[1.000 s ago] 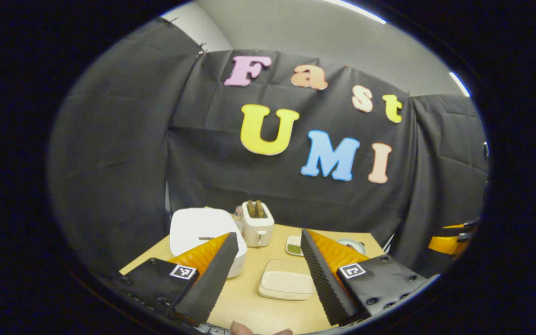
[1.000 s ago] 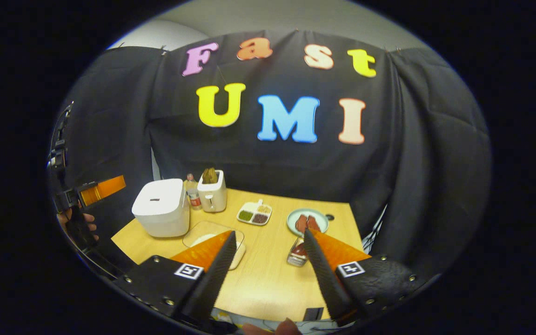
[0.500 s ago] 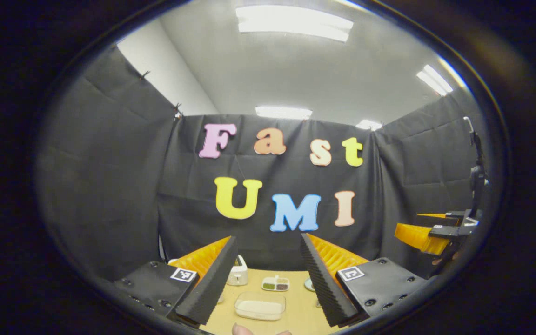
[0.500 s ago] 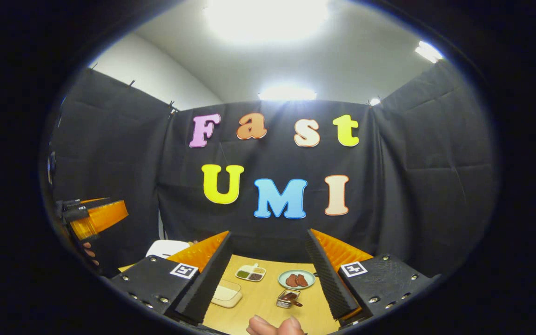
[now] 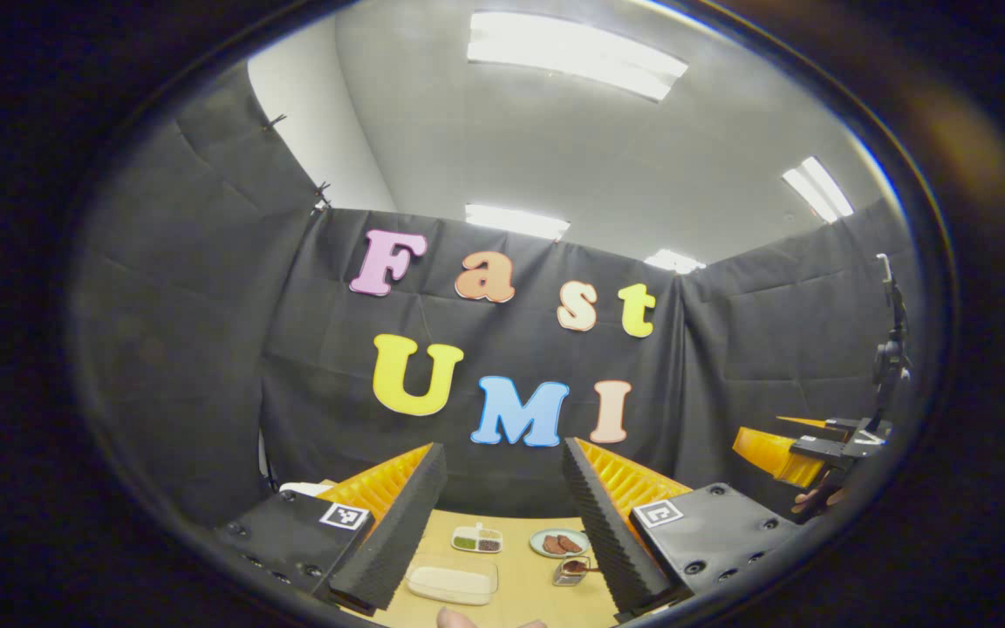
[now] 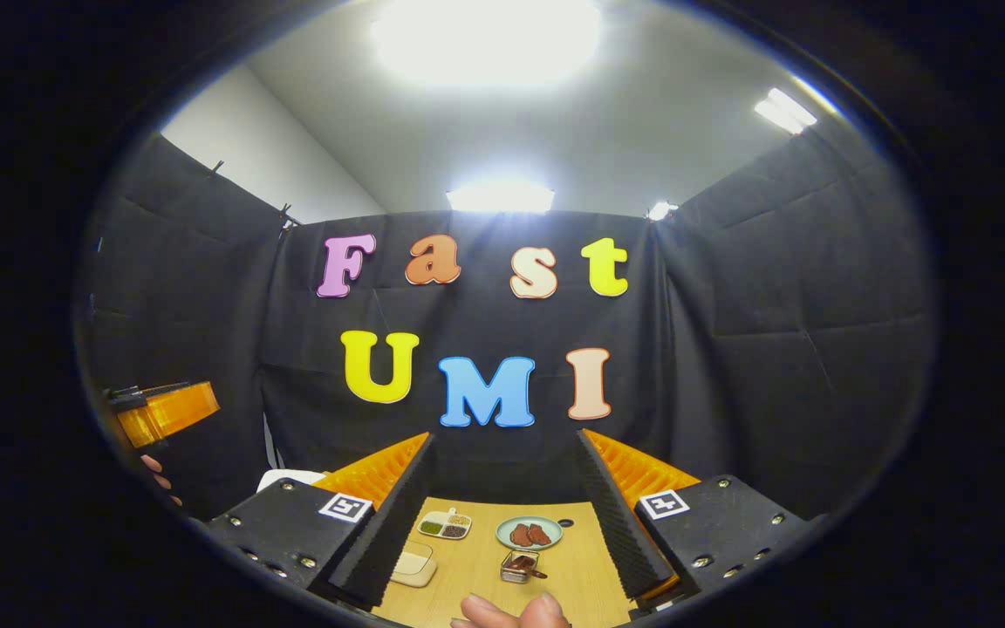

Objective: Close the left gripper, press the button to open the rice cooker; take a wooden spoon from the chopstick holder with the right hand, scoop a spoonful of rice and pour it into the rice cooker, then put the wooden spoon back into the chopstick holder.

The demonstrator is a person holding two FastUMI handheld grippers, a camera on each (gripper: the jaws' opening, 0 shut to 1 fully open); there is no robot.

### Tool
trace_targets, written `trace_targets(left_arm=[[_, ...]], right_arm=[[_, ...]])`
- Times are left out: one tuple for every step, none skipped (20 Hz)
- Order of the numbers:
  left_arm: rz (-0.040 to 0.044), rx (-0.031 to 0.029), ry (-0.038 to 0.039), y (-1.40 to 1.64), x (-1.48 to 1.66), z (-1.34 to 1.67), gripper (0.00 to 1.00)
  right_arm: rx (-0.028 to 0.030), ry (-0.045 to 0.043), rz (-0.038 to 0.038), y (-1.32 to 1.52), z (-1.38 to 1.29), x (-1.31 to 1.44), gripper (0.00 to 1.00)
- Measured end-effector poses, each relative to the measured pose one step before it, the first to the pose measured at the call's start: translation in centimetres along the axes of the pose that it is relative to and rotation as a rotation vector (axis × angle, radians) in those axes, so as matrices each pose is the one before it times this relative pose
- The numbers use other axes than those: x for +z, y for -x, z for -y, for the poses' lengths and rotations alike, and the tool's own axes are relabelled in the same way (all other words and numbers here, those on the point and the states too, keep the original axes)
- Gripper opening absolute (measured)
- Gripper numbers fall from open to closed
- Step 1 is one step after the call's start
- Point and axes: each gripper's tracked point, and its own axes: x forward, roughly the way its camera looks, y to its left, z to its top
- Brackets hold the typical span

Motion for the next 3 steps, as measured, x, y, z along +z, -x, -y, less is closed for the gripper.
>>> trace_targets(left_arm=[[-0.00146,0.01204,0.0042,0.223,0.009,-0.673,0.93],[0.00849,0.01243,0.00249,-0.038,0.184,-0.681,0.94],[0.00685,0.00734,0.00237,0.0,0.257,-0.337,0.94]], right_arm=[[0.00355,0.01782,0.00511,0.103,-0.402,-0.037,0.96],[-0.00129,0.02535,0.00162,-0.098,-0.221,-0.007,0.96],[-0.0043,0.02436,0.00366,-0.132,0.089,0.038,0.96]])
